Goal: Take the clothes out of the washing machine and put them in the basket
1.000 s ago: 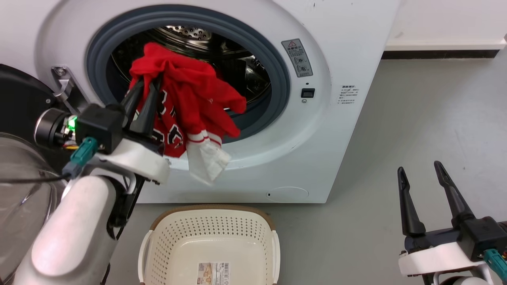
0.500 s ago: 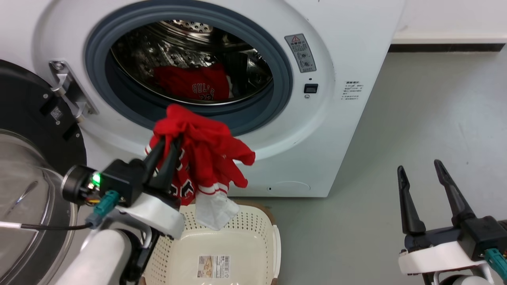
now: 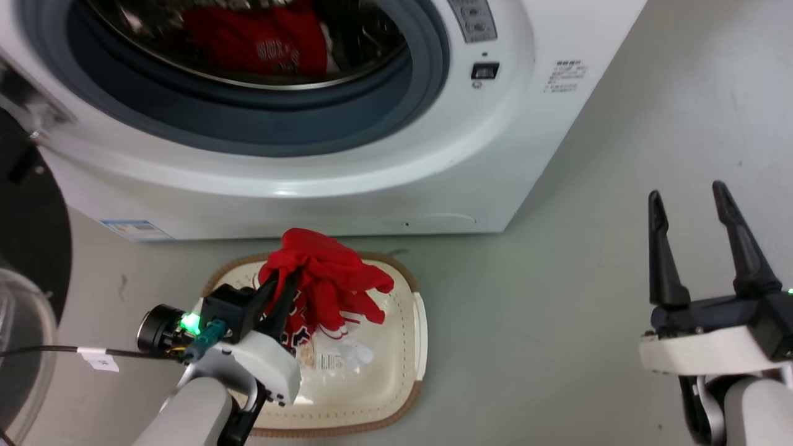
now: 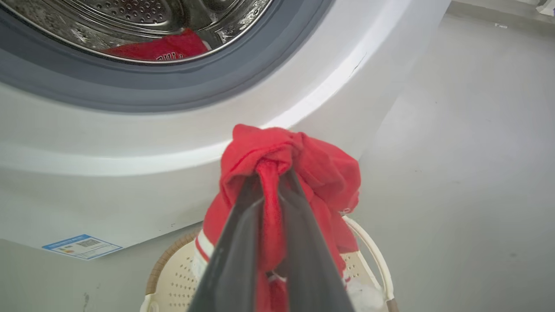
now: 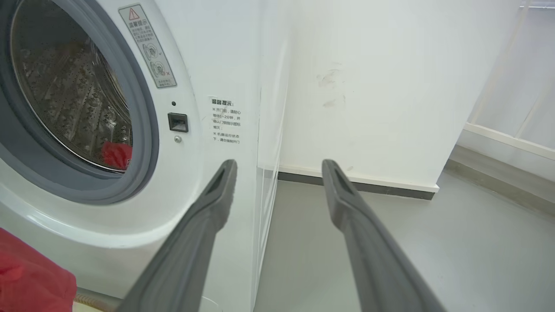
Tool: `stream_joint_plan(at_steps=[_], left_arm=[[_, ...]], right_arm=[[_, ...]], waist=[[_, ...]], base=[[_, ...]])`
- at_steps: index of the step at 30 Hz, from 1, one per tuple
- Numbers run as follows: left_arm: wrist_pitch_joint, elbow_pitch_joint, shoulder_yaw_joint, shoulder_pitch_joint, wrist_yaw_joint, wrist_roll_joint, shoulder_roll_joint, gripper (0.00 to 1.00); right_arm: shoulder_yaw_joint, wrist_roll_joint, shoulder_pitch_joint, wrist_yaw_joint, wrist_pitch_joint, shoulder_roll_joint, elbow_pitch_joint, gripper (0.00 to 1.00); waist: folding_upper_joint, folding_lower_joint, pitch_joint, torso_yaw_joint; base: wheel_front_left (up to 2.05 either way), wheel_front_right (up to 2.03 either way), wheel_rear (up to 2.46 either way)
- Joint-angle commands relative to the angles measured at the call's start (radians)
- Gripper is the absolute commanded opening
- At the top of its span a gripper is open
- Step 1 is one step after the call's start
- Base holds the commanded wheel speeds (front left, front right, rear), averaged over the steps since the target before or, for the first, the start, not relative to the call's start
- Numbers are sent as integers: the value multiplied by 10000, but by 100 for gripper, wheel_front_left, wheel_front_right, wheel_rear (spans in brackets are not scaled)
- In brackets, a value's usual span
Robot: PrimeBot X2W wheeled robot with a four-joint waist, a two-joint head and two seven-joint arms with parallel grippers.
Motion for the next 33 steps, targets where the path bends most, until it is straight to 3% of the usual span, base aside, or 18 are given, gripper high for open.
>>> stream_joint_plan(at_steps=[1, 9, 23, 33], left_arm=[[-120, 446, 52, -325, -127, -141, -173, 0], [-401, 3702, -186, -2058, -652, 178, -629, 0], [-474, 8333, -981, -4623, -1227, 724, -1340, 0], [286, 9610, -1171, -5106, -1279, 587, -1721, 0]], right_arm=[[-72, 61, -284, -9, -21, 9, -78, 100], [-106, 295, -1325, -9, -19, 12, -328, 100], [-313, 539, -2179, -10, -21, 12, -591, 100], [-376, 532, -2297, -9, -21, 10, -618, 100]], waist=[[0, -1, 948, -272], [0, -1, 2893, -692], [0, -1, 4788, -1023], [0, -1, 5180, -1083]], base=[[0, 0, 0], [0, 0, 0], [0, 0, 0], [0, 0, 0]])
